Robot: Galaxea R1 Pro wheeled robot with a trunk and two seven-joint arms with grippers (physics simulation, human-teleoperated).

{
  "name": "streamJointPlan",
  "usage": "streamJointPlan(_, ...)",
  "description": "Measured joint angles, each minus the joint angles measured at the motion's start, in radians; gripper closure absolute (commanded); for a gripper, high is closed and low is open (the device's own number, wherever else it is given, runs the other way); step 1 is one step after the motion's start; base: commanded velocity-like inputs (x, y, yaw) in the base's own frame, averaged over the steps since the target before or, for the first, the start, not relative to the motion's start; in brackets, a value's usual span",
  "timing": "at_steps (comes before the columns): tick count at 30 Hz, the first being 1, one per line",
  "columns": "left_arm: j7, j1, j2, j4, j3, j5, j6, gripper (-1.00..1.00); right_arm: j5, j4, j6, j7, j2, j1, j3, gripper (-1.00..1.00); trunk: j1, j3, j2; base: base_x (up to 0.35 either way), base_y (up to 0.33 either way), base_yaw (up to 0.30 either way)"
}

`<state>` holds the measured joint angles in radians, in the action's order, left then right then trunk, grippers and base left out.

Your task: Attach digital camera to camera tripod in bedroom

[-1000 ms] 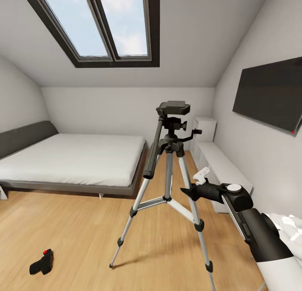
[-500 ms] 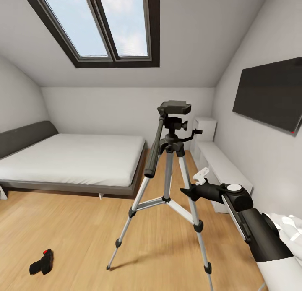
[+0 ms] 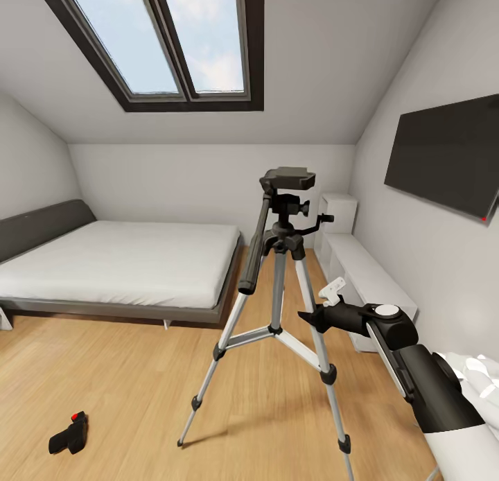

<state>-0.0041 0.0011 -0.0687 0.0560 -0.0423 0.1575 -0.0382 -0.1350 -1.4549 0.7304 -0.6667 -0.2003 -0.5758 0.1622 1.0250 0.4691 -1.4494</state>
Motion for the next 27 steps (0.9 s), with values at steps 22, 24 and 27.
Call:
streamJointPlan(22,0.0,0.0,0.0,0.0,0.0,0.0,0.0,-1.0,-0.006,0.046,-0.009,0.002,0.0,0.0,0.001,1.0,0.0,0.0,0.0,0.0,0.0,0.0)
streamJointPlan(24,0.0,0.0,0.0,0.0,0.0,0.0,0.0,-1.0,-0.005,0.053,-0.007,0.001,0.0,0.0,0.002,1.0,0.0,0.0,0.0,0.0,0.0,0.0)
streamJointPlan(27,0.0,0.0,0.0,0.0,0.0,0.0,0.0,-1.0,-0.003,0.055,-0.008,0.0,0.0,0.0,0.001,1.0,0.0,0.0,0.0,0.0,0.0,0.0)
